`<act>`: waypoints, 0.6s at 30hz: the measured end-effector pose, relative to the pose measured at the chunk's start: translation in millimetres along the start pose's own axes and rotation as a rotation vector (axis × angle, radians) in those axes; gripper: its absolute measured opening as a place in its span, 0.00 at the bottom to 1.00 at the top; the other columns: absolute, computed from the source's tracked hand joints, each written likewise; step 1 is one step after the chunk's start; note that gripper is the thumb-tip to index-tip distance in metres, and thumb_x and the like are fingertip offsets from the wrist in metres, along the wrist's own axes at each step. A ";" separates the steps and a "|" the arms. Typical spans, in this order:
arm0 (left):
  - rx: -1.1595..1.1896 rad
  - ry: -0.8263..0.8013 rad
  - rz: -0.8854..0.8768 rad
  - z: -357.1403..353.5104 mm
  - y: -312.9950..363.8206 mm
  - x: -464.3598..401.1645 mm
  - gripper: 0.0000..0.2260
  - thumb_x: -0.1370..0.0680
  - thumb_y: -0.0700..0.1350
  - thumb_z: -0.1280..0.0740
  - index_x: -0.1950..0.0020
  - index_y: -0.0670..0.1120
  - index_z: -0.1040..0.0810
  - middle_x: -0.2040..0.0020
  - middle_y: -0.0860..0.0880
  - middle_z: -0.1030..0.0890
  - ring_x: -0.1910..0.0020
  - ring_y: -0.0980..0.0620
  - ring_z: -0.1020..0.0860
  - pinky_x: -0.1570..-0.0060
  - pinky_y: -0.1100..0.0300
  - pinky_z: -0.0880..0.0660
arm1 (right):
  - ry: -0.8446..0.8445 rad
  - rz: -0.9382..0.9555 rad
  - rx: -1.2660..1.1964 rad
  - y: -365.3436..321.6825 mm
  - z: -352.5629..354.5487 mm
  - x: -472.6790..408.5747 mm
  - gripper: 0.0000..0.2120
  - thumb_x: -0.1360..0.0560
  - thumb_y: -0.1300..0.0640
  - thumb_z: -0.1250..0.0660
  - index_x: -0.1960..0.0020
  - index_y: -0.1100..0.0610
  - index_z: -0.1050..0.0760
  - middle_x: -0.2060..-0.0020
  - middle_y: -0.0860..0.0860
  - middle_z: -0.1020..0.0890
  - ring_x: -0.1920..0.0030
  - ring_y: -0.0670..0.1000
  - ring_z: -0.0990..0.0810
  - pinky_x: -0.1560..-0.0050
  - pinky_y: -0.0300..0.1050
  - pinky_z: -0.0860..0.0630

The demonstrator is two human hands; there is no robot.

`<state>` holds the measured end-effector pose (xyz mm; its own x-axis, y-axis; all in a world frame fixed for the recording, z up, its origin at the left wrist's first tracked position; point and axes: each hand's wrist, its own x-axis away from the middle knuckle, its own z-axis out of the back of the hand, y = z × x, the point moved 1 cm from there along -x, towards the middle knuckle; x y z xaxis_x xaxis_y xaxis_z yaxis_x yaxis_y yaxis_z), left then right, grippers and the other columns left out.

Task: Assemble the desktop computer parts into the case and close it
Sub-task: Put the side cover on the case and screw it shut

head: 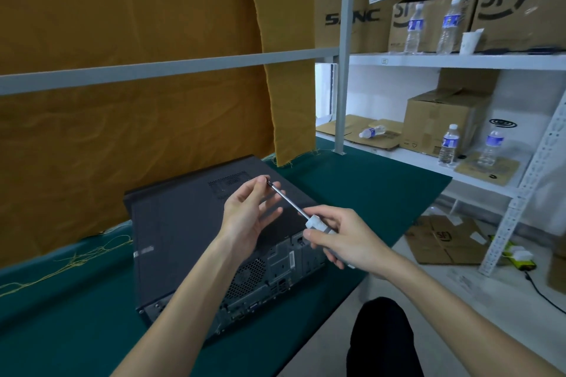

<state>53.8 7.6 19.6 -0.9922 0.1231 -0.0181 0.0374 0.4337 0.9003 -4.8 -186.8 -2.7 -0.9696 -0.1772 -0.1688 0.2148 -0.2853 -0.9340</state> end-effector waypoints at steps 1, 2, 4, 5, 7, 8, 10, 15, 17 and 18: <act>-0.003 0.000 -0.006 -4.4 -3.0 4.3 0.10 0.18 0.49 0.32 0.40 0.46 0.18 0.45 0.46 0.14 0.47 0.51 0.15 0.59 0.59 0.19 | 0.007 0.004 0.011 -0.1 3.2 6.5 0.17 0.21 0.57 0.29 0.36 0.43 0.23 0.63 0.50 0.16 0.74 0.49 0.26 0.76 0.42 0.29; -0.013 -0.002 -0.011 -8.8 -5.7 8.4 0.10 0.18 0.49 0.33 0.40 0.46 0.18 0.46 0.46 0.13 0.48 0.51 0.14 0.59 0.59 0.19 | 0.013 0.003 0.022 -0.4 6.3 12.8 0.16 0.22 0.57 0.28 0.38 0.41 0.23 0.63 0.51 0.16 0.74 0.49 0.26 0.76 0.42 0.29; -0.039 0.003 -0.020 -16.7 -10.9 15.6 0.10 0.17 0.49 0.33 0.41 0.46 0.18 0.47 0.47 0.13 0.48 0.51 0.14 0.58 0.59 0.18 | 0.035 -0.015 0.039 -1.0 13.7 23.6 0.15 0.22 0.56 0.27 0.39 0.42 0.23 0.62 0.53 0.16 0.74 0.49 0.26 0.76 0.43 0.29; -0.044 0.000 -0.016 -21.9 -14.8 19.8 0.09 0.17 0.49 0.33 0.41 0.46 0.18 0.47 0.47 0.13 0.48 0.51 0.14 0.58 0.59 0.18 | 0.052 -0.031 0.041 -1.3 18.8 30.9 0.15 0.23 0.55 0.27 0.39 0.43 0.23 0.62 0.54 0.16 0.74 0.49 0.25 0.76 0.43 0.29; -0.035 -0.010 0.009 -27.3 -20.5 24.7 0.09 0.17 0.48 0.33 0.42 0.45 0.18 0.47 0.46 0.13 0.49 0.51 0.14 0.59 0.60 0.18 | 0.076 -0.065 0.035 -2.2 25.1 39.6 0.14 0.24 0.54 0.25 0.40 0.46 0.23 0.62 0.55 0.17 0.74 0.50 0.25 0.76 0.43 0.29; -0.027 -0.017 0.034 -30.0 -24.2 27.7 0.09 0.17 0.48 0.33 0.42 0.44 0.18 0.47 0.46 0.13 0.49 0.50 0.14 0.59 0.59 0.18 | 0.093 -0.084 0.041 -2.3 27.6 45.2 0.13 0.24 0.54 0.25 0.42 0.48 0.22 0.63 0.54 0.17 0.74 0.51 0.24 0.76 0.43 0.29; -0.006 -0.027 0.089 -34.3 -33.1 32.1 0.10 0.17 0.47 0.33 0.41 0.43 0.18 0.47 0.45 0.13 0.50 0.50 0.14 0.58 0.58 0.17 | 0.126 -0.135 0.050 -2.0 31.4 55.6 0.12 0.25 0.54 0.24 0.44 0.53 0.23 0.64 0.52 0.18 0.74 0.51 0.24 0.76 0.43 0.29; 0.067 -0.029 0.219 -47.8 -59.0 43.8 0.12 0.18 0.45 0.31 0.39 0.38 0.19 0.51 0.45 0.14 0.55 0.52 0.15 0.60 0.61 0.18 | 0.141 -0.295 -0.056 2.9 35.3 75.9 0.14 0.24 0.56 0.25 0.46 0.62 0.24 0.66 0.54 0.18 0.74 0.52 0.24 0.76 0.42 0.29; 0.091 0.024 0.231 -53.4 -67.9 46.5 0.11 0.18 0.44 0.32 0.40 0.39 0.19 0.49 0.43 0.14 0.51 0.51 0.14 0.62 0.62 0.19 | 0.152 -0.308 -0.040 5.0 36.3 82.3 0.13 0.24 0.56 0.25 0.46 0.62 0.24 0.66 0.54 0.18 0.74 0.51 0.25 0.76 0.42 0.30; 0.090 0.041 0.225 -55.1 -71.0 46.7 0.10 0.18 0.44 0.32 0.40 0.39 0.19 0.47 0.42 0.14 0.50 0.50 0.14 0.62 0.61 0.19 | 0.157 -0.313 -0.023 6.0 36.8 84.8 0.13 0.24 0.55 0.25 0.46 0.61 0.24 0.66 0.53 0.17 0.75 0.51 0.25 0.76 0.42 0.30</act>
<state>-1.7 -66.6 -21.2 -0.9617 0.1899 0.1974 0.2662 0.4772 0.8375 -81.4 -238.3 -11.1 -0.9946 0.0631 0.0825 -0.0970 -0.2815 -0.9547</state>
